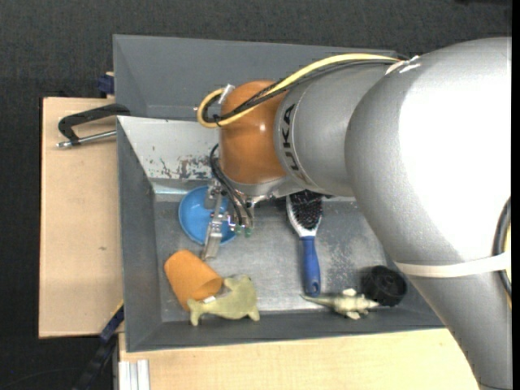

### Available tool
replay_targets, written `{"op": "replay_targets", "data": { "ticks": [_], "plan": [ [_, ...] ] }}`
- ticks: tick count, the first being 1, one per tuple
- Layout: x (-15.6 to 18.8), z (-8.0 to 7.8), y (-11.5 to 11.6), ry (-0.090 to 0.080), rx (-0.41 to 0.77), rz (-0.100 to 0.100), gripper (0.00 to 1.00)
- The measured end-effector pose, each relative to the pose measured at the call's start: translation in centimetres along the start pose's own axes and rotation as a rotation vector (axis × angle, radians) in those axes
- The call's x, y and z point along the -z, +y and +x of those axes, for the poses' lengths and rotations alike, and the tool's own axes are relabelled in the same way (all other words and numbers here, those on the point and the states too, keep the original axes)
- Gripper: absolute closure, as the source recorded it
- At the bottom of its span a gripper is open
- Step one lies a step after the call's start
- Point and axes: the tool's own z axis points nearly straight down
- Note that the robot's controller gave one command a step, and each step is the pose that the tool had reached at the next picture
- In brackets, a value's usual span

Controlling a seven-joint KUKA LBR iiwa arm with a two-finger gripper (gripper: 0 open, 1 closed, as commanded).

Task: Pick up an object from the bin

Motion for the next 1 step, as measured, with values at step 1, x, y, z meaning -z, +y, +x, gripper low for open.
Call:
{"op": "replay_targets", "data": {
  "ticks": [1],
  "plan": [
    [0.08, 0.00, -0.11, 0.001, -0.001, 0.001, 1.00]
  ]
}}
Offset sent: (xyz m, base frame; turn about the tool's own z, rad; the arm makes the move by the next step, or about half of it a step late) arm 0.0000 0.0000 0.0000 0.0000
